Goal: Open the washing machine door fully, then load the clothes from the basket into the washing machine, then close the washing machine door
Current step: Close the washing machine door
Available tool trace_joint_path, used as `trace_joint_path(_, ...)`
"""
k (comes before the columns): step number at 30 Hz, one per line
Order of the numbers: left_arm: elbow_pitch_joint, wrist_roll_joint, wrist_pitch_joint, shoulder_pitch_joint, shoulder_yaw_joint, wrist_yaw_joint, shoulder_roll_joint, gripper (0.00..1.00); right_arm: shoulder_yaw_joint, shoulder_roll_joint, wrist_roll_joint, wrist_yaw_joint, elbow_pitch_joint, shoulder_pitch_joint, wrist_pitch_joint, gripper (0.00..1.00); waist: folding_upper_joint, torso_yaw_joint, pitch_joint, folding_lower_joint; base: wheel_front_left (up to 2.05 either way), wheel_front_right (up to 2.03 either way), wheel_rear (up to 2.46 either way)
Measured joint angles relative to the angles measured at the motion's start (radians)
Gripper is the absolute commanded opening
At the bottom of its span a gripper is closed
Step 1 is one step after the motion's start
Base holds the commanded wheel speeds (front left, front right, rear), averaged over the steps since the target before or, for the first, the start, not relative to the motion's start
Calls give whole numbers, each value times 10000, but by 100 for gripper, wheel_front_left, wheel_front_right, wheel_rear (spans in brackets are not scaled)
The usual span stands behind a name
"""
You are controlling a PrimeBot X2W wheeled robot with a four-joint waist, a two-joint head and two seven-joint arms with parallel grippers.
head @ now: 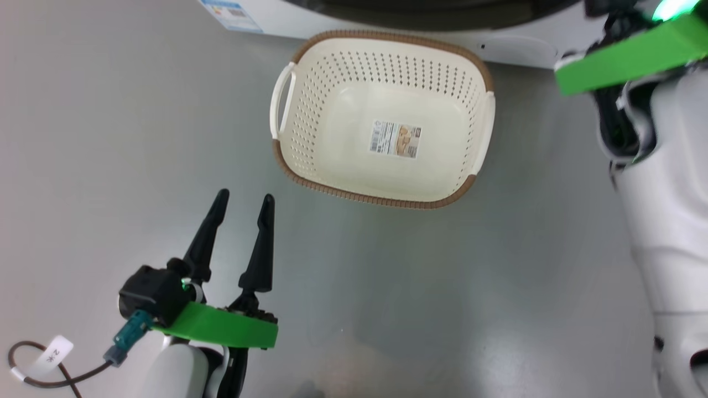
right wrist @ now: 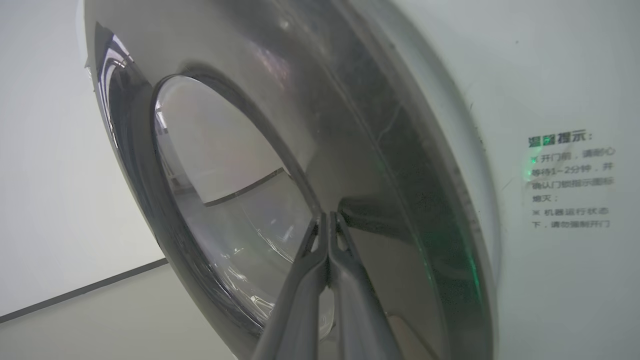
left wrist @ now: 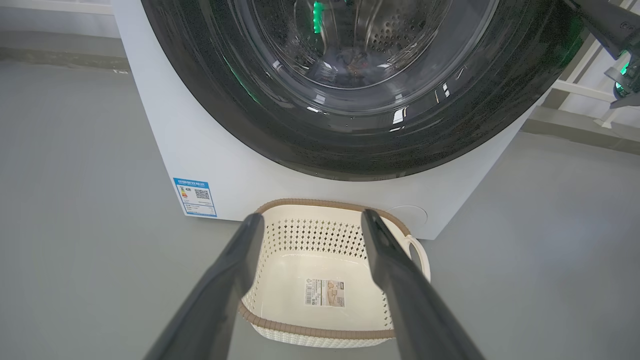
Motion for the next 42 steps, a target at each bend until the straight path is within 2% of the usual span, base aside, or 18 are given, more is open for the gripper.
trace_joint_path(7, -71, -44, -2, -255, -52, 0, -4, 100, -98, -217, -44, 29, 295, -943, -2, 0, 0, 111, 472, 0, 0, 0, 0)
trace_joint_path(12, -104, -188, -2, -526, -165, 21, -13, 100, -96, -138, -113, 128, 458, -1336, -13, 0, 0, 157, 819, 0, 0, 0, 0)
trace_joint_path(20, -94, -188, -2, -609, -155, 79, -19, 100, 128, -107, 15, 109, 520, -1389, -2, 0, 0, 27, 752, 0, 0, 0, 0)
trace_joint_path(31, 0, 157, -4, -488, 466, 77, -25, 100, 1384, -418, 1016, 4, -186, 174, -12, 0, 0, -342, -52, 0, 0, 0, 0)
trace_joint_path(42, 100, 756, -4, 168, 1319, -27, -19, 100, 1501, -215, 1313, 4, -669, 1709, -12, 0, 0, -990, -1139, 0, 0, 0, 0)
